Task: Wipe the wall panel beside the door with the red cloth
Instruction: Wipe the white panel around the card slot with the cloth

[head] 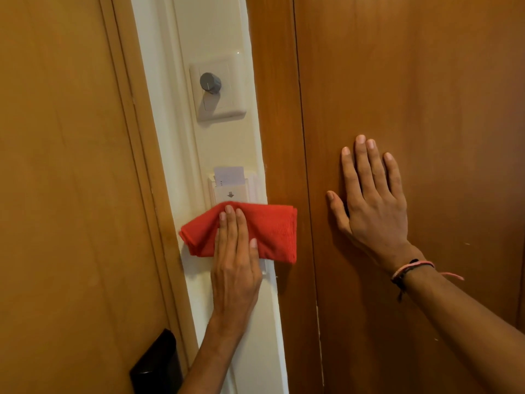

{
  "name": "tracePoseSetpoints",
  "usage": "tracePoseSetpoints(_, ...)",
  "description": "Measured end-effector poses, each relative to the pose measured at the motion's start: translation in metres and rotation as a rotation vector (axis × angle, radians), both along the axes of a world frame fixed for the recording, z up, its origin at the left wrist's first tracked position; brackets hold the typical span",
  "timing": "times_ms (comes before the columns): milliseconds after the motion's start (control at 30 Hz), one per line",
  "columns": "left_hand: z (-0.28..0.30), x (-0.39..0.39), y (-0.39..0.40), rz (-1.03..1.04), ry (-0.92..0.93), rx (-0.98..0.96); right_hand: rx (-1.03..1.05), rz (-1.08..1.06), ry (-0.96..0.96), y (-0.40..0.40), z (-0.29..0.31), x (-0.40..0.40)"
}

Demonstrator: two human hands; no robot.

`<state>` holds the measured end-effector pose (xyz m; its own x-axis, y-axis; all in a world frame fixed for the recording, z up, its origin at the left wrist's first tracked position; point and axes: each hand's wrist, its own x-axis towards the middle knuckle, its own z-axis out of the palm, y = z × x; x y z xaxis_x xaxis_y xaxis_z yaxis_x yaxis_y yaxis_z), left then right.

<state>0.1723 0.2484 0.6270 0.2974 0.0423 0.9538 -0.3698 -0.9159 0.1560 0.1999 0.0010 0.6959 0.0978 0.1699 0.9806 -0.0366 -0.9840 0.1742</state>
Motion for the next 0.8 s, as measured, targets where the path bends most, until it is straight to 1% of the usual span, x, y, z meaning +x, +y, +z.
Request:
tracePoseSetpoints(67, 0.007, 0.004, 0.005, 0.03, -0.023, 0.011, -0.005, 0.005, -0.007, 0.0, 0.0, 0.0)
tracePoseSetpoints(167, 0.018, 0.007, -0.001, 0.041, -0.003, -0.087, -0.003, -0.002, -0.006, 0.0, 0.001, 0.0)
tracePoseSetpoints(300, -0.01, 0.001, -0.006, 0.023, 0.019, -0.01, -0.002, 0.011, -0.002, 0.0, 0.001, 0.0)
tracePoseSetpoints(333, -0.005, 0.004, -0.003, 0.03, 0.005, -0.007, -0.001, 0.011, -0.003, 0.0, 0.001, 0.001)
tracePoseSetpoints(433, 0.023, 0.009, 0.0, 0.045, -0.02, -0.085, -0.002, 0.005, -0.005, 0.0, 0.0, 0.001)
tracePoseSetpoints(467, 0.024, 0.009, -0.002, 0.04, -0.02, -0.094, -0.001, 0.003, -0.007, 0.0, 0.001, 0.001)
tracePoseSetpoints(600, -0.001, 0.0, -0.004, 0.012, 0.007, -0.038, -0.001, 0.004, -0.018, 0.0, -0.001, 0.002)
tracePoseSetpoints(667, 0.009, 0.006, 0.003, 0.03, -0.002, -0.04, -0.001, 0.001, -0.019, 0.0, -0.001, 0.002)
tracePoseSetpoints(733, 0.02, 0.007, 0.004, 0.032, -0.001, -0.083, -0.004, 0.003, -0.019, 0.001, 0.0, 0.002)
tracePoseSetpoints(800, 0.009, 0.003, 0.0, 0.001, 0.025, -0.061, 0.002, 0.004, -0.012, 0.0, 0.0, 0.002)
